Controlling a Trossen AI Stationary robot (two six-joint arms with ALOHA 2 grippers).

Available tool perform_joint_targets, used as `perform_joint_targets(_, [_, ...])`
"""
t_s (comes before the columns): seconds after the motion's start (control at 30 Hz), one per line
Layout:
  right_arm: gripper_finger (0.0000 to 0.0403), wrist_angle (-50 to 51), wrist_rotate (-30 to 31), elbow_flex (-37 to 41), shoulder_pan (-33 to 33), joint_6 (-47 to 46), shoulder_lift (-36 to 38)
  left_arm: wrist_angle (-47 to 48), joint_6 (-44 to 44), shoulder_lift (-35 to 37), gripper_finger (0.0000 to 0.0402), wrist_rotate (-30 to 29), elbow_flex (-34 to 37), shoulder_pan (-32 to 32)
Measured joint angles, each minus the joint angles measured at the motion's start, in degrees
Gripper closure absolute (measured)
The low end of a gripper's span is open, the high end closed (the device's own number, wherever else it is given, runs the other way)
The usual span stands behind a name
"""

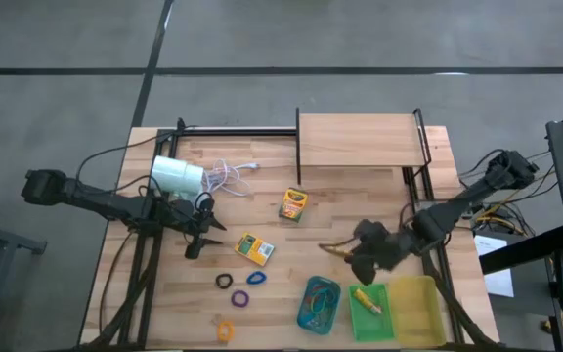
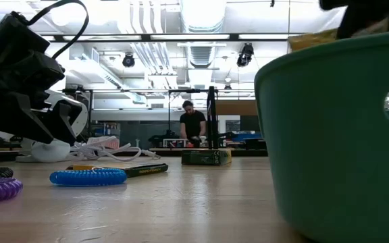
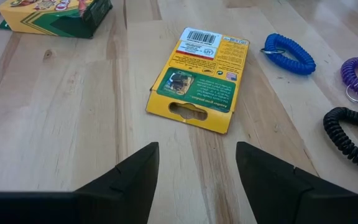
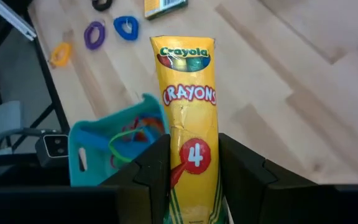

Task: Pick & Place Office Desk Supplies
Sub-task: Put the crayon box into the green bin

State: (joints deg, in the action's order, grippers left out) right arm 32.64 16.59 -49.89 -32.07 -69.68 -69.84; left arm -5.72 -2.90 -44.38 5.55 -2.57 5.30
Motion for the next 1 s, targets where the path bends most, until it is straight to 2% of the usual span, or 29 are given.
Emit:
perform_joint_targets(0.2, [0.0285, 9.3, 1.6, -9.9, -7.7, -12.4, -9.6, 0.0, 0.0, 0.0, 0.0185, 0.0, 0.0, 0.0])
perform_joint_targets(0.4, [0.0284, 28.9, 1.1, -24.1, -15.2, -27.2, -21.7, 0.0, 0.0, 0.0, 0.0185, 0.0, 0.0, 0.0])
perform_joint_targets(0.5, [0.0284, 34.9, 1.1, -30.6, -18.3, -32.6, -27.2, 0.0, 0.0, 0.0, 0.0185, 0.0, 0.0, 0.0])
perform_joint_targets(0.73, [0.0284, 39.2, 0.0, -40.0, -22.7, -40.1, -35.8, 0.0, 0.0, 0.0, 0.0185, 0.0, 0.0, 0.0])
perform_joint_targets(1.0, [0.0284, 39.2, -3.6, -40.3, -25.8, -47.7, -40.4, 0.0, 0.0, 0.0, 0.0185, 0.0, 0.0, 0.0])
